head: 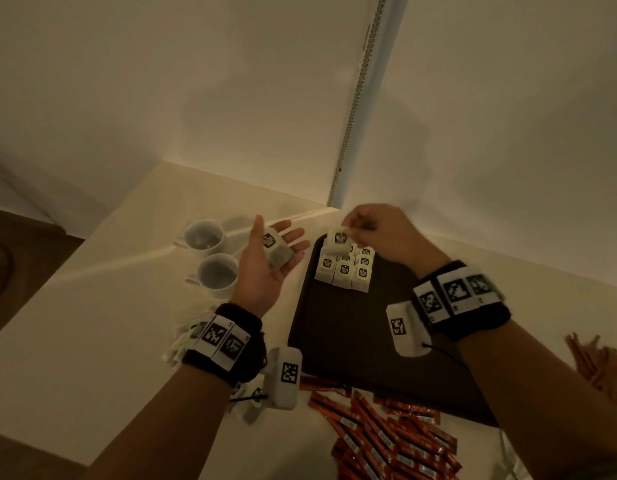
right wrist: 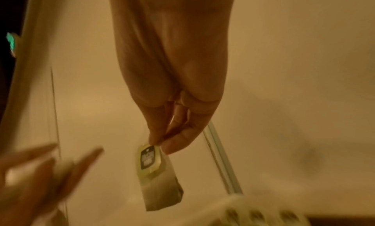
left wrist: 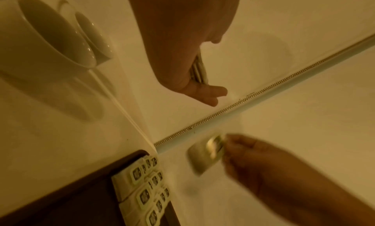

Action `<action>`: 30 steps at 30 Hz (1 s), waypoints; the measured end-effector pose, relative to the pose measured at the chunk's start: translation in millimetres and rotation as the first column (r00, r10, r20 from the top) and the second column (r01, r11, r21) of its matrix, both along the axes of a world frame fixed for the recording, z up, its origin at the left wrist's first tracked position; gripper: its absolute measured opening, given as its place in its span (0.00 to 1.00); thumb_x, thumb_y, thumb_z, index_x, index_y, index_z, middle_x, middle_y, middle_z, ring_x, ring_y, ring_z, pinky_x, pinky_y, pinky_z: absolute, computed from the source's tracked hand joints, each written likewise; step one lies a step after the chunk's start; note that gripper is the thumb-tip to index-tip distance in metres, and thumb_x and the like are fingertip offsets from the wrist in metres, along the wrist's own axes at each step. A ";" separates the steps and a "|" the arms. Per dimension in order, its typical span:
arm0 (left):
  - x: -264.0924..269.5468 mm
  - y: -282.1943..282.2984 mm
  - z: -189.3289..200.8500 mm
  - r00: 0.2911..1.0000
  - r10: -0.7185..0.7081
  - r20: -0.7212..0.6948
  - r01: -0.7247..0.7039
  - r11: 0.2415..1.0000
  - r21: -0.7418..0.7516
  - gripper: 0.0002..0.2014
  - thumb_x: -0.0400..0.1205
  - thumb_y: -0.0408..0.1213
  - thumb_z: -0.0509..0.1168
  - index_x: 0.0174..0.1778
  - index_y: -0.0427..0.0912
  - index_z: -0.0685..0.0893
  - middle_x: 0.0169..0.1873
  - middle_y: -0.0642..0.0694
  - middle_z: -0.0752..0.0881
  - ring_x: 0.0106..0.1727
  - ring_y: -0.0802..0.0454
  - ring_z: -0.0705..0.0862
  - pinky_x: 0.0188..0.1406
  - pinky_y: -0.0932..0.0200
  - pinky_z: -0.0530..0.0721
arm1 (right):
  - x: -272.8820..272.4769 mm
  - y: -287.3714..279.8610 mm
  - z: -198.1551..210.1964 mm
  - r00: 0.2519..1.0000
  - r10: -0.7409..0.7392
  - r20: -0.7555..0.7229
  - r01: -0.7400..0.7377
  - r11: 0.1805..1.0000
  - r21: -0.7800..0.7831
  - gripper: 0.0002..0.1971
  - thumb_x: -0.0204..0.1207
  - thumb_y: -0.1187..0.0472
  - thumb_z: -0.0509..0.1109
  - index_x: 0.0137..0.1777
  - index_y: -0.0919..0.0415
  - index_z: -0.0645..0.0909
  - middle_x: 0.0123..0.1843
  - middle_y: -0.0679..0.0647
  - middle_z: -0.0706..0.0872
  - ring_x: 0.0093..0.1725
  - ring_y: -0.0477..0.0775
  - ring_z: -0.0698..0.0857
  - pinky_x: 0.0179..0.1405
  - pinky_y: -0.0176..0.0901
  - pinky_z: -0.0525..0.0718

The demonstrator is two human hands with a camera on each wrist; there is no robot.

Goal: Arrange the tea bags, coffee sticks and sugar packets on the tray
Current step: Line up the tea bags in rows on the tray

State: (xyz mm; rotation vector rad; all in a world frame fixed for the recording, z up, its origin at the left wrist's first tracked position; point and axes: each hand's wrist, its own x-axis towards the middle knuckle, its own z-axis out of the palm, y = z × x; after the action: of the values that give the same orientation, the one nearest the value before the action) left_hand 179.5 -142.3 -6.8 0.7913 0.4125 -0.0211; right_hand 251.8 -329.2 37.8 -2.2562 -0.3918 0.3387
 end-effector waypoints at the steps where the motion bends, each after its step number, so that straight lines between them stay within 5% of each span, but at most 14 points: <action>1: 1.7 5.2 0.4 1.000 0.000 -0.009 -0.001 1.000 -0.023 0.26 0.85 0.59 0.51 0.57 0.40 0.82 0.49 0.41 0.90 0.45 0.48 0.90 0.35 0.61 0.86 | 0.8 -1.9 -16.5 0.999 0.008 -0.043 -0.011 0.998 -0.066 0.04 0.76 0.65 0.70 0.46 0.55 0.82 0.45 0.54 0.88 0.40 0.52 0.86 0.46 0.47 0.88; 5: 6.8 16.6 3.6 1.000 -0.024 0.002 0.024 0.999 -0.022 0.33 0.84 0.63 0.43 0.59 0.40 0.82 0.48 0.41 0.91 0.44 0.48 0.91 0.35 0.62 0.87 | -0.3 -2.1 -79.2 0.970 0.022 -0.242 -0.065 0.983 -0.170 0.08 0.78 0.65 0.68 0.56 0.62 0.82 0.52 0.53 0.85 0.45 0.47 0.83 0.44 0.33 0.83; 7: 7.4 18.8 3.1 0.999 -0.032 -0.001 0.032 0.999 -0.014 0.34 0.84 0.64 0.42 0.58 0.40 0.82 0.48 0.41 0.91 0.44 0.47 0.90 0.35 0.62 0.87 | -1.2 1.6 -104.2 0.954 0.004 -0.298 -0.055 0.985 -0.161 0.09 0.78 0.65 0.68 0.57 0.64 0.81 0.50 0.55 0.85 0.47 0.51 0.85 0.46 0.37 0.85; 15: 7.0 26.3 -5.8 0.998 -0.045 -0.033 0.046 0.998 0.037 0.36 0.84 0.64 0.38 0.58 0.40 0.83 0.47 0.41 0.91 0.43 0.46 0.91 0.37 0.61 0.88 | 11.0 15.3 -148.3 0.979 -0.181 -0.095 0.162 0.970 -0.183 0.08 0.77 0.64 0.71 0.53 0.67 0.84 0.54 0.60 0.87 0.54 0.56 0.85 0.58 0.46 0.83; 25: 6.6 29.9 -12.6 0.991 -0.109 -0.073 0.117 0.987 0.111 0.39 0.82 0.67 0.37 0.58 0.40 0.83 0.51 0.39 0.91 0.45 0.45 0.91 0.33 0.61 0.87 | 20.7 25.3 -149.3 0.967 -0.251 -0.038 0.235 0.943 -0.234 0.07 0.76 0.63 0.70 0.52 0.64 0.83 0.52 0.58 0.86 0.53 0.54 0.84 0.55 0.45 0.81; 28: 7.4 30.3 -12.6 0.976 -0.198 -0.095 0.207 0.973 0.105 0.40 0.82 0.67 0.37 0.60 0.39 0.83 0.55 0.38 0.89 0.50 0.44 0.90 0.35 0.60 0.88 | 18.3 36.0 -119.2 0.962 -0.242 0.122 0.247 0.969 -0.026 0.08 0.78 0.61 0.69 0.54 0.62 0.84 0.47 0.55 0.83 0.41 0.45 0.78 0.45 0.36 0.76; 30: 7.7 27.8 -10.9 0.962 -0.252 -0.101 0.263 0.958 0.114 0.40 0.82 0.67 0.37 0.61 0.39 0.82 0.55 0.38 0.89 0.53 0.45 0.89 0.39 0.59 0.88 | 12.6 48.6 -88.5 0.962 -0.167 0.217 0.127 0.974 0.188 0.08 0.78 0.60 0.69 0.55 0.58 0.84 0.47 0.54 0.82 0.40 0.39 0.77 0.44 0.29 0.74</action>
State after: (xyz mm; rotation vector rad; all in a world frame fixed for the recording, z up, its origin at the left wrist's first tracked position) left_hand 187.2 -114.5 -17.7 0.9688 0.3917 -0.2761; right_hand 264.4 -280.7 -50.6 -2.1434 -0.3553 -0.0370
